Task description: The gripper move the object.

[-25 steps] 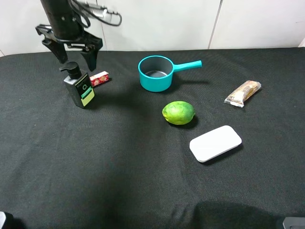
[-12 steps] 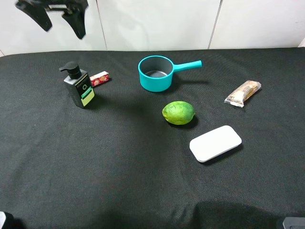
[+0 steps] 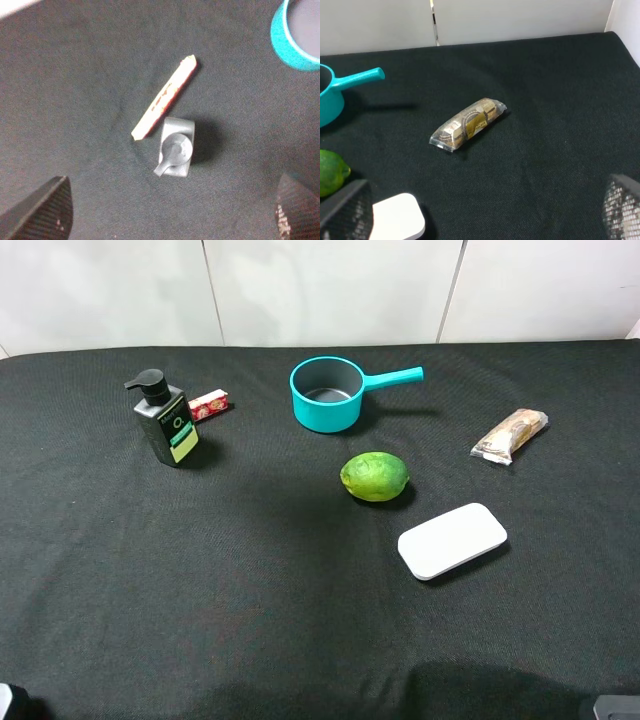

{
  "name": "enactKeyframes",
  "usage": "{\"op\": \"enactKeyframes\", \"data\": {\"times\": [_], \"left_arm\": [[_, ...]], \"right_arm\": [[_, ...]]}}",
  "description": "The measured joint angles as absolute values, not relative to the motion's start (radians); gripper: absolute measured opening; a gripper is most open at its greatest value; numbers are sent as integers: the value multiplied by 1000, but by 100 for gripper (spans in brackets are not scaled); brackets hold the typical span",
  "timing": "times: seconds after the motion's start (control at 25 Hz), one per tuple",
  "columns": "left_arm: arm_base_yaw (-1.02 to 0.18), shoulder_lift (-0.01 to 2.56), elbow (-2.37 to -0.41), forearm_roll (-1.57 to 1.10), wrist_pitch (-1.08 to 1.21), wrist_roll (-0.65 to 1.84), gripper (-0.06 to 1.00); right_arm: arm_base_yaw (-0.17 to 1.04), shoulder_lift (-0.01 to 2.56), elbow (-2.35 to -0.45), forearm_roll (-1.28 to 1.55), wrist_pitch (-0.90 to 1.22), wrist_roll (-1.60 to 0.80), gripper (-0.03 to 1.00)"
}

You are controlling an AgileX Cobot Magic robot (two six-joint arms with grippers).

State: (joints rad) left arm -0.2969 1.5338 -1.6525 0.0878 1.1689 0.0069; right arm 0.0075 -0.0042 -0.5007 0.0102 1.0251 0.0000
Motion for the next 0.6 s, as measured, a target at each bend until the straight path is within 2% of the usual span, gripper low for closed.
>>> {"op": "enactKeyframes", "data": {"times": [0.6], "left_arm": [[-110,1094,-1158,93,1121,7,80]], "right_arm": [[7,-4,-501,10,1025,0,69]]}}
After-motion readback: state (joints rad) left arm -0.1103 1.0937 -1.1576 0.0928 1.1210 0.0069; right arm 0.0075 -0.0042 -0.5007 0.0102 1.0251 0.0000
